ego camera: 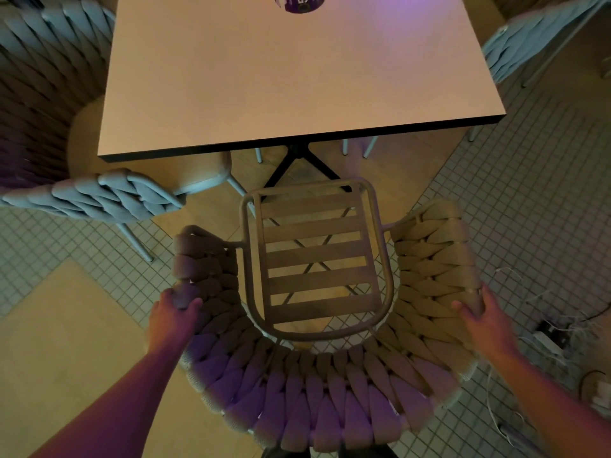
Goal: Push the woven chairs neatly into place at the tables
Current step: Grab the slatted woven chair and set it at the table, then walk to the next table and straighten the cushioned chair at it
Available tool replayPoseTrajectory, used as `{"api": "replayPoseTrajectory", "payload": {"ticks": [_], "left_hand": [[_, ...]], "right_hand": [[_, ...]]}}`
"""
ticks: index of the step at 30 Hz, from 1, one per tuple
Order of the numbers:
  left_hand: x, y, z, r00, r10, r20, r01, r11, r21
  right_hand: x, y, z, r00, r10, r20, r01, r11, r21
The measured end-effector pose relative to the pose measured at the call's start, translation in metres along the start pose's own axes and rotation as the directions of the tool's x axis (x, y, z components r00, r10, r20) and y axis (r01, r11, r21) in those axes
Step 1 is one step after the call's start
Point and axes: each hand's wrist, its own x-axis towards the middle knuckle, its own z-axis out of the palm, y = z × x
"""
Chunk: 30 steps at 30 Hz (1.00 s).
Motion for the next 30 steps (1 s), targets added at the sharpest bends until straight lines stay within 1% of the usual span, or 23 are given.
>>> {"api": "replayPoseTrajectory", "payload": {"ticks": [2, 3, 5, 6, 8, 11, 14, 16, 18, 22, 26, 28, 30], "left_hand": [[-0.007, 0.014, -0.003, 0.996, 0.075, -0.054, -0.07, 0.993, 0.095], [-0.013, 0.025, -0.003, 0.991, 0.109, -0.082, -0.099, 0.988, 0.116], [-0.028, 0.05, -0.002, 0.979, 0.179, -0.102, -0.171, 0.981, 0.089], [-0.038, 0.065, 0.0, 0.97, 0.227, -0.086, -0.222, 0.973, 0.067], [-0.059, 0.101, 0.01, 0.94, 0.342, -0.01, -0.341, 0.94, 0.016], [-0.099, 0.156, 0.038, 0.843, 0.515, 0.155, -0.526, 0.85, 0.031], [-0.15, 0.218, 0.077, 0.762, 0.588, 0.272, -0.623, 0.78, 0.06], [-0.181, 0.255, 0.099, 0.74, 0.605, 0.294, -0.645, 0.763, 0.051], [-0.216, 0.295, 0.127, 0.723, 0.621, 0.302, -0.657, 0.754, 0.024], [-0.282, 0.369, 0.178, 0.673, 0.639, 0.372, -0.675, 0.737, -0.044], [-0.326, 0.45, 0.211, 0.673, 0.645, 0.361, -0.641, 0.753, -0.15], [-0.332, 0.494, 0.221, 0.668, 0.646, 0.37, -0.627, 0.756, -0.188], [-0.329, 0.536, 0.229, 0.681, 0.622, 0.387, -0.6, 0.776, -0.193]], "right_hand": [[0.0, -0.001, -0.004, 0.999, 0.038, 0.005, -0.038, 0.999, 0.021], [0.0, -0.002, -0.007, 0.998, 0.055, 0.004, -0.055, 0.997, 0.05], [-0.001, -0.004, -0.014, 0.996, 0.085, -0.001, -0.085, 0.992, 0.095], [-0.002, -0.003, -0.018, 0.996, 0.093, -0.004, -0.092, 0.99, 0.103], [-0.003, 0.003, -0.028, 0.995, 0.095, -0.002, -0.094, 0.987, 0.129], [0.004, 0.016, -0.05, 0.997, 0.071, 0.018, -0.074, 0.98, 0.182], [0.013, 0.04, -0.082, 0.998, 0.004, 0.07, -0.017, 0.983, 0.183], [0.024, 0.051, -0.104, 0.993, -0.056, 0.1, 0.04, 0.986, 0.16], [0.038, 0.071, -0.138, 0.988, -0.106, 0.11, 0.086, 0.981, 0.174], [0.063, 0.117, -0.222, 0.993, -0.105, 0.062, 0.094, 0.982, 0.166], [0.105, 0.139, -0.297, 0.998, -0.054, 0.011, 0.052, 0.984, 0.169], [0.129, 0.142, -0.317, 0.999, -0.041, 0.003, 0.04, 0.981, 0.19], [0.157, 0.141, -0.33, 0.999, -0.035, 0.013, 0.031, 0.978, 0.205]]}}
